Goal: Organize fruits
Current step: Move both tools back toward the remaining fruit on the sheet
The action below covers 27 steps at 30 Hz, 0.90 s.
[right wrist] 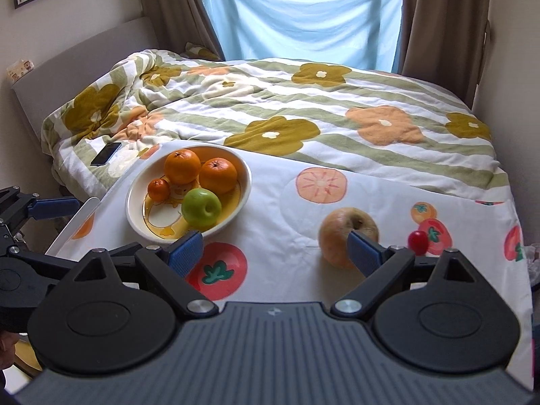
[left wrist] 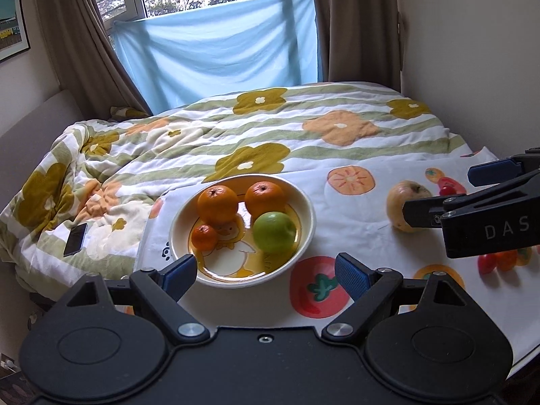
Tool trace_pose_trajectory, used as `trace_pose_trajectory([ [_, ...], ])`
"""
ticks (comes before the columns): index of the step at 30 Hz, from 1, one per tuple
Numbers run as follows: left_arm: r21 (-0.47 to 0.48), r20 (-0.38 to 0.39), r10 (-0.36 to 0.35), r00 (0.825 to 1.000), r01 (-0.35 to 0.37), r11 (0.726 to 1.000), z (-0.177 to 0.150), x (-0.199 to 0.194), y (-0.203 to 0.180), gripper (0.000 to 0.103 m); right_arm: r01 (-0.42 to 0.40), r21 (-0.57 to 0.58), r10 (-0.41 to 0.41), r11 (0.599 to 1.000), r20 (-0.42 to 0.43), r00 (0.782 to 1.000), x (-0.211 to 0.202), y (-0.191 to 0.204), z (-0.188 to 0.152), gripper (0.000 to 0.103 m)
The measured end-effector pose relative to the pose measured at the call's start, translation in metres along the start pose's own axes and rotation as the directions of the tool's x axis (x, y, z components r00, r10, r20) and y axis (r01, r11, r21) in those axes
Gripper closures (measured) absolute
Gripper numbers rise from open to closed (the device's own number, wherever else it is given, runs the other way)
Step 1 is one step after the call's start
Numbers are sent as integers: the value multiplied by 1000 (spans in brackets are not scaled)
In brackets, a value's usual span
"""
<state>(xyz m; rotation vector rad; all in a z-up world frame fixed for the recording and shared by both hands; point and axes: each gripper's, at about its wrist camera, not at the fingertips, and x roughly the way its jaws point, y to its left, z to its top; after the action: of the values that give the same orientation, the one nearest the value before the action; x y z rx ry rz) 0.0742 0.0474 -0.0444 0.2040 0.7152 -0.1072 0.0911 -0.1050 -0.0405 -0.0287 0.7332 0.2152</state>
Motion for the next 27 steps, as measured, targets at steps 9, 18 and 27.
trace_pose_trajectory([
  [9, 22, 44, -71, 997, 70, 997, -1, -26, -75, 11, 68, 37, -69, 997, 13, 998, -53, -71, -34, 0],
  [18, 125, 27, -176, 984, 172, 977, -11, -16, -144, 12, 113, 83, -114, 990, 0, 994, -69, -130, -68, 0],
  [27, 266, -18, -313, 949, 307, 914, -22, 23, -189, 14, 180, 191, -178, 965, -25, 984, -55, -164, -108, 3],
])
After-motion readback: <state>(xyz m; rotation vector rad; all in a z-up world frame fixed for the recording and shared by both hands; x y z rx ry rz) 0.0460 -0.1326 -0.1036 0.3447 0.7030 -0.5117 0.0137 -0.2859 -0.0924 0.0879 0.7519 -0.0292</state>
